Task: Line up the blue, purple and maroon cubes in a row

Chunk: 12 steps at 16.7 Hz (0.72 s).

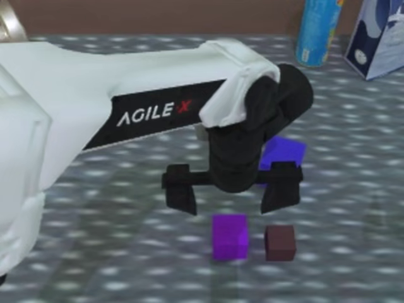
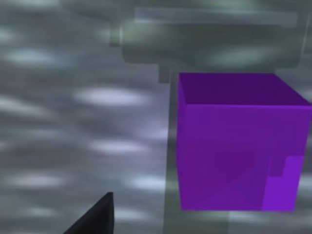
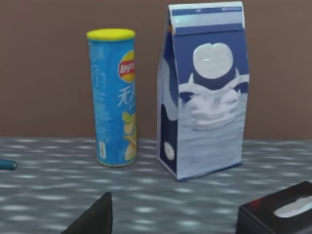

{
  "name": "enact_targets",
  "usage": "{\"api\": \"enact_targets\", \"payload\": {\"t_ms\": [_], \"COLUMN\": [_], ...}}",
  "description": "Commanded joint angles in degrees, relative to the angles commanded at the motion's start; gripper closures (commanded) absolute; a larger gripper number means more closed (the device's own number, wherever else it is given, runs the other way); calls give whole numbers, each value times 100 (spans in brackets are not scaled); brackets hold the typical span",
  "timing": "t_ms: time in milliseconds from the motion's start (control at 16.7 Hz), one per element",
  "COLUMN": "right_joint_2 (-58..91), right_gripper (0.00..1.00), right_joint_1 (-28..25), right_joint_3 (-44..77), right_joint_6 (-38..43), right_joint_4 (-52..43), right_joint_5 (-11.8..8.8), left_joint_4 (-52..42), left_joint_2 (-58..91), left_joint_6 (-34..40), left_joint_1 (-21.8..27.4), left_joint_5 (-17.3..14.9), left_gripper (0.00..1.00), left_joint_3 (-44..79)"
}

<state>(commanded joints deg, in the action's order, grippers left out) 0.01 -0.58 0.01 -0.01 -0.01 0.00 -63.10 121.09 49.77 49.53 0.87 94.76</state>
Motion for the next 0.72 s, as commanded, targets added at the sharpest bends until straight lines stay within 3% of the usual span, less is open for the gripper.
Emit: {"api": "enact_targets", "payload": {"t_ms": [300, 720], "right_joint_2": [890, 4630], "right_gripper": [0, 0], "right_joint_1": [-245, -973], "right_joint_3": [887, 4071], "right_joint_6": [-367, -1586], "right_joint_4": [-575, -2567], "right_joint_5": [-15, 15], "left_joint_4": [504, 2174], "left_joint_2": [-876, -4364], "left_joint_6": [-134, -901], "left_joint_1": [-454, -2027], "left_joint_5": [47, 94], "left_gripper": [0, 0], "left_joint_3": [-782, -3530]}}
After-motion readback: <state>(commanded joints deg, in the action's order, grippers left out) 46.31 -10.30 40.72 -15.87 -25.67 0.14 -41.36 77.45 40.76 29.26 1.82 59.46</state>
